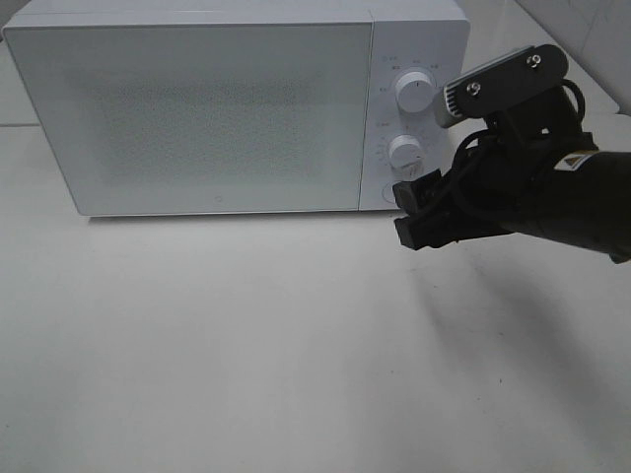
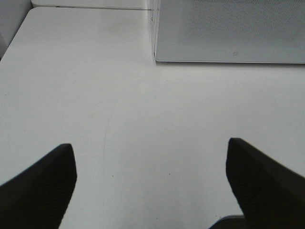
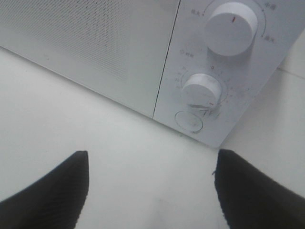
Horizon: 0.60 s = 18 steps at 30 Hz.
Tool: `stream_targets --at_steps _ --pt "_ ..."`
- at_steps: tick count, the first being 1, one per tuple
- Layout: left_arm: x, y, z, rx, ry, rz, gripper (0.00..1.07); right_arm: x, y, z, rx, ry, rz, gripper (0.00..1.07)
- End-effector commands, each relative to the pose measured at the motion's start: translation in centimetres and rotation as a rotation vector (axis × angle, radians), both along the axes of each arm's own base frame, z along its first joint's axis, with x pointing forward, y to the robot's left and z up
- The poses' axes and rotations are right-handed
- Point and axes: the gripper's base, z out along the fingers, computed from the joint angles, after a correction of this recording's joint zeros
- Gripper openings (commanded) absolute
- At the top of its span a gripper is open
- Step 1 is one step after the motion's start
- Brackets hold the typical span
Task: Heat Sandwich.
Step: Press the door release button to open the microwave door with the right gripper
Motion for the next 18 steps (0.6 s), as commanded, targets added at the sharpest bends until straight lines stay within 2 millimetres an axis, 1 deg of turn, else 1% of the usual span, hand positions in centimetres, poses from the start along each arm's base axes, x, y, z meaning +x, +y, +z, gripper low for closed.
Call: stream_targets --at_steps 1,2,4,6,8,9,10,11,13,14,15,17,18 --pt "-0.2 0.0 0.1 -0.006 -0.029 -0.003 0.81 0.4 -0.6 0.7 0.024 0.078 0.019 0.72" --pt "-0.2 0.0 0.1 -0.006 -0.029 -0.003 0.81 0.8 -1.3 1.2 0.037 0.126 0.027 0.72" --pt "-0.2 0.0 0.1 -0.006 -0.029 -0.003 0.81 0.9 -1.7 1.9 0.043 0.158 0.045 0.72" --pt "-0.2 0.0 0.1 -0.006 -0.029 -0.003 0.81 0.9 -2.0 2.2 0.049 0.174 0.048 0.72" --pt "-0.2 0.0 0.1 -0.006 -0.029 -0.003 0.81 0.7 -3.0 3.1 0.057 0.223 0.033 0.72" --pt "-0.2 0.0 0.1 -0.006 -0.029 -0.003 0.81 0.7 -3.0 3.1 0.057 0.223 0.033 0.72" --pt "-0.2 0.0 0.1 -0.006 -0.029 -0.003 0.81 0.6 -3.4 3.4 0.049 0.227 0.021 0.72" --pt "-0.2 0.0 0.1 -0.006 -0.029 -0.003 0.81 0.4 -4.4 3.9 0.048 0.266 -0.031 0.72" --pt "-0.2 0.0 0.1 -0.006 -0.029 -0.003 0.81 0.2 -5.6 4.5 0.027 0.305 -0.096 0.72" --pt "-0.2 0.0 0.1 -0.006 -0.029 -0.003 0.81 0.2 -5.6 4.5 0.027 0.305 -0.096 0.72" --pt "-0.2 0.0 0.1 -0.006 -0.029 -0.003 0.81 0.0 -7.1 5.4 0.013 0.338 -0.193 0.72" --pt "-0.2 0.0 0.1 -0.006 -0.029 -0.003 0.81 -0.5 -8.6 6.0 -0.035 0.38 -0.274 0.72" --pt "-0.2 0.0 0.1 -0.006 -0.029 -0.003 0.81 -0.5 -8.6 6.0 -0.035 0.38 -0.274 0.72"
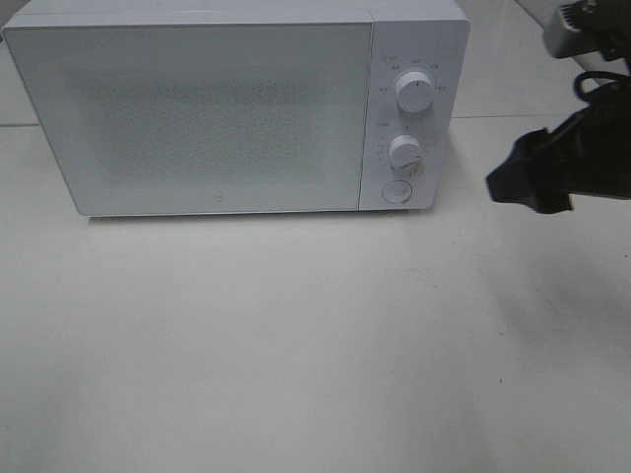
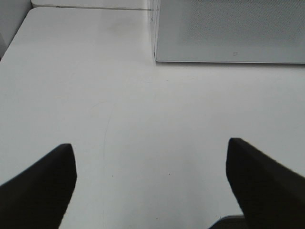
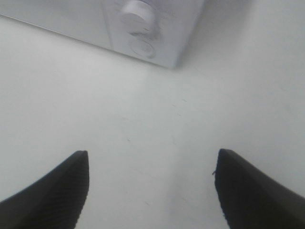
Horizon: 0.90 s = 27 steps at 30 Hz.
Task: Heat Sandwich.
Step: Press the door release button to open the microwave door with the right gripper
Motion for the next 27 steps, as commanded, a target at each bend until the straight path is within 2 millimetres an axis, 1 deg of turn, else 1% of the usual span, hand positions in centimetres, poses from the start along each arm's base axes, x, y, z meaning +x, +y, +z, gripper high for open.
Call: stream_targets --at_steps 1,4,5,6,9,10,11,14,15,16,19,20,21,22,24,25,26,27 --pt "-0.2 0.0 0.1 -0.006 -0.029 -0.003 0.81 -1.4 -3.4 1.8 -0.105 0.106 -0.182 0.72" --pt "-0.2 0.0 0.1 -0.006 -0.029 -0.003 0.81 -2.7 -4.8 2.6 -0.102 0.152 -0.247 0.72" --pt "-0.2 0.0 0.1 -0.006 -0.029 -0.003 0.81 -2.7 -4.8 2.6 -0.102 0.152 -0.247 0.72" --pt "-0.2 0.0 0.1 -0.006 -0.029 -0.003 0.81 -3.7 -5.5 3.1 -0.08 0.172 -0.288 0.72" --pt "-0.2 0.0 0.1 -0.006 -0.029 -0.003 0.81 -5.4 -5.9 3.4 -0.064 0.186 -0.309 0.72" --pt "-0.2 0.0 0.1 -0.006 -0.029 -0.003 0.81 -5.4 -5.9 3.4 -0.064 0.186 -0.309 0.72" --pt "-0.2 0.0 0.1 -0.006 -0.029 -0.003 0.81 -6.7 -6.0 3.5 -0.058 0.17 -0.313 0.72" --pt "-0.2 0.0 0.1 -0.006 -0.029 -0.003 0.81 -8.8 -6.0 3.4 -0.037 0.137 -0.314 0.72" --pt "-0.2 0.0 0.1 -0.006 -0.029 -0.003 0.81 -10.3 -5.8 3.1 -0.007 0.111 -0.314 0.72" --pt "-0.2 0.0 0.1 -0.006 -0.029 -0.003 0.81 -10.3 -5.8 3.1 -0.007 0.111 -0.314 0.72" --pt "-0.2 0.0 0.1 -0.006 -0.029 -0.003 0.81 -12.1 -5.8 2.4 0.017 0.077 -0.321 0.72" --pt "-0.2 0.0 0.1 -0.006 -0.029 -0.003 0.81 -13.5 -5.8 1.7 0.029 0.055 -0.332 0.72" --pt "-0.2 0.0 0.1 -0.006 -0.029 -0.003 0.81 -13.5 -5.8 1.7 0.029 0.055 -0.332 0.72" --pt "-0.2 0.0 0.1 -0.006 -0.029 -0.003 0.81 -14.1 -5.9 1.6 0.035 0.038 -0.336 0.72" --pt "-0.2 0.0 0.1 -0.006 -0.029 -0.003 0.81 -15.1 -5.9 2.2 0.053 -0.027 -0.339 0.72" --pt "-0.2 0.0 0.1 -0.006 -0.029 -0.003 0.81 -16.0 -5.9 2.6 0.065 -0.086 -0.337 0.72" --pt "-0.2 0.0 0.1 -0.006 -0.029 -0.003 0.81 -16.0 -5.9 2.6 0.065 -0.086 -0.337 0.72" --pt "-0.2 0.0 0.1 -0.006 -0.029 -0.003 0.81 -16.5 -5.9 2.8 0.071 -0.118 -0.336 0.72"
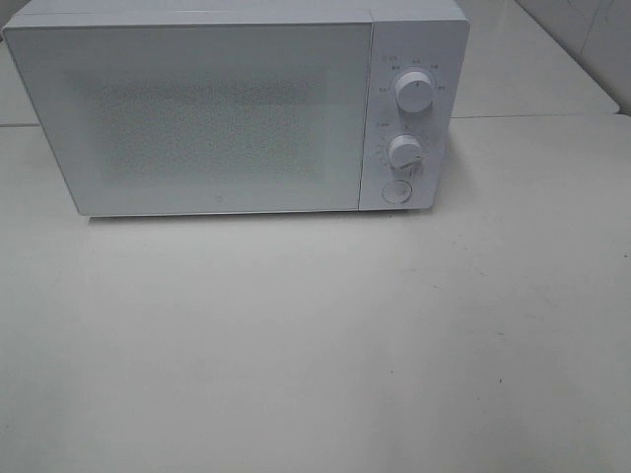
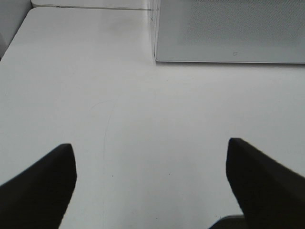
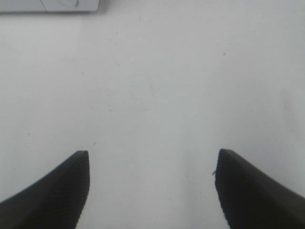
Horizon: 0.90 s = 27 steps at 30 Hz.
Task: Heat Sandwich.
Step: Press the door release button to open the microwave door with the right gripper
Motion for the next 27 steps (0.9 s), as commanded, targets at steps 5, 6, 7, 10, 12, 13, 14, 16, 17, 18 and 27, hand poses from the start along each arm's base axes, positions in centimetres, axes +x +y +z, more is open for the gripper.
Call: stream_targets --at_steps 5,6,7,10,12,13,14,16,17,18,27 --pt "-0.2 0.0 0.1 -0.006 -0.029 -0.003 0.81 -3.4 -0.1 1.1 0.026 -0.212 -0.016 0.72" --pt "-0.2 0.0 0.1 -0.006 -0.029 -0.003 0.81 -3.8 -0.1 1.2 0.028 -0.238 -0.017 0.72" --pt "-0.2 0.0 0.1 -0.006 -0.029 -0.003 0.81 -4.5 -0.1 1.3 0.033 -0.282 -0.019 0.72" --pt "-0.2 0.0 0.1 -0.006 -0.029 -0.003 0.81 -4.9 -0.2 1.4 0.035 -0.311 -0.023 0.72" --pt "-0.2 0.0 0.1 -0.006 -0.029 -0.003 0.81 -5.3 -0.2 1.4 0.036 -0.334 -0.024 0.72" --pt "-0.2 0.0 0.1 -0.006 -0.029 -0.003 0.81 -5.3 -0.2 1.4 0.038 -0.338 -0.023 0.71" --pt "-0.2 0.0 0.1 -0.006 -0.029 -0.003 0.81 -5.3 -0.2 1.4 0.038 -0.338 -0.023 0.71" --pt "-0.2 0.0 0.1 -0.006 -0.029 -0.003 0.81 -5.7 -0.2 1.5 0.039 -0.364 -0.023 0.71" --pt "-0.2 0.0 0.1 -0.006 -0.029 -0.003 0.81 -5.9 -0.2 1.5 0.039 -0.376 -0.023 0.71" --pt "-0.2 0.0 0.1 -0.006 -0.029 -0.003 0.81 -5.9 -0.2 1.5 0.039 -0.376 -0.023 0.71" --pt "-0.2 0.0 0.1 -0.006 -0.029 -0.003 0.81 -8.0 -0.2 1.4 0.04 -0.483 -0.02 0.71"
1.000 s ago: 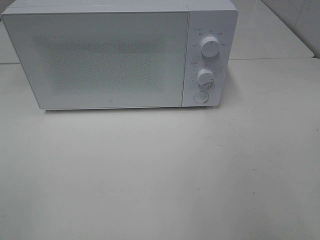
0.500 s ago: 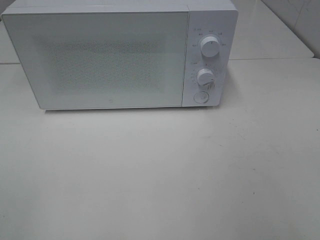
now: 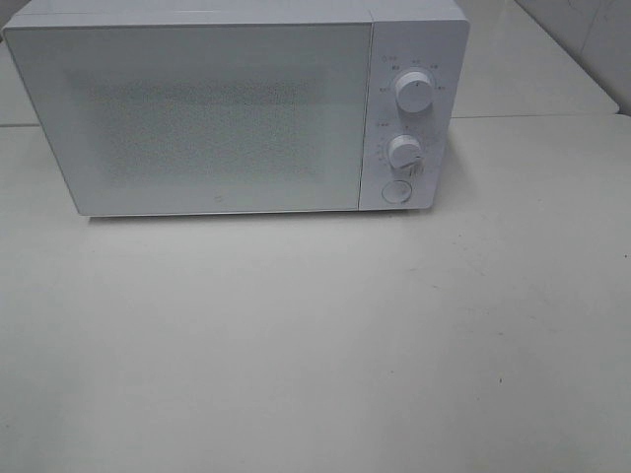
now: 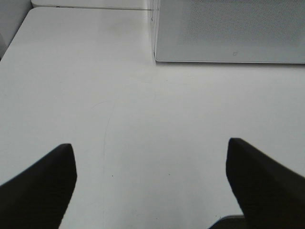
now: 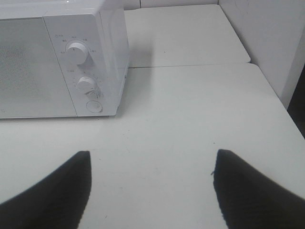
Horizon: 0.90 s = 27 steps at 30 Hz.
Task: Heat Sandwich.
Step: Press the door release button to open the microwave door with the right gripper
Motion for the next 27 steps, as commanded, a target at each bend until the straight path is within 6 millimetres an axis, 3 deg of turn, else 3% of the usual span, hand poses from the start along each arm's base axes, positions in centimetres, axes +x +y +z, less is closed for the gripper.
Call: stream_targets --at_steps 1,15,20,27 --pt "-0.2 0.0 0.1 -0.006 -0.028 -0.003 0.81 -0.5 0.0 -0.1 0.006 -0.028 -0.01 0.71" --pt "-0.1 0.0 0.1 -0.006 -0.018 -0.003 0.81 -0.6 0.0 -0.1 0.005 -0.01 -0.009 0.71" --pt "-0.1 0.0 0.1 -0.006 -0.018 -0.003 0.81 -1.3 -0.1 0.0 0.0 0.044 -0.01 0.71" --pt "-0.1 0.0 0.1 -0.006 -0.018 -0.003 0.81 -1.8 -0.1 -1.6 -0.027 0.207 -0.004 0.71"
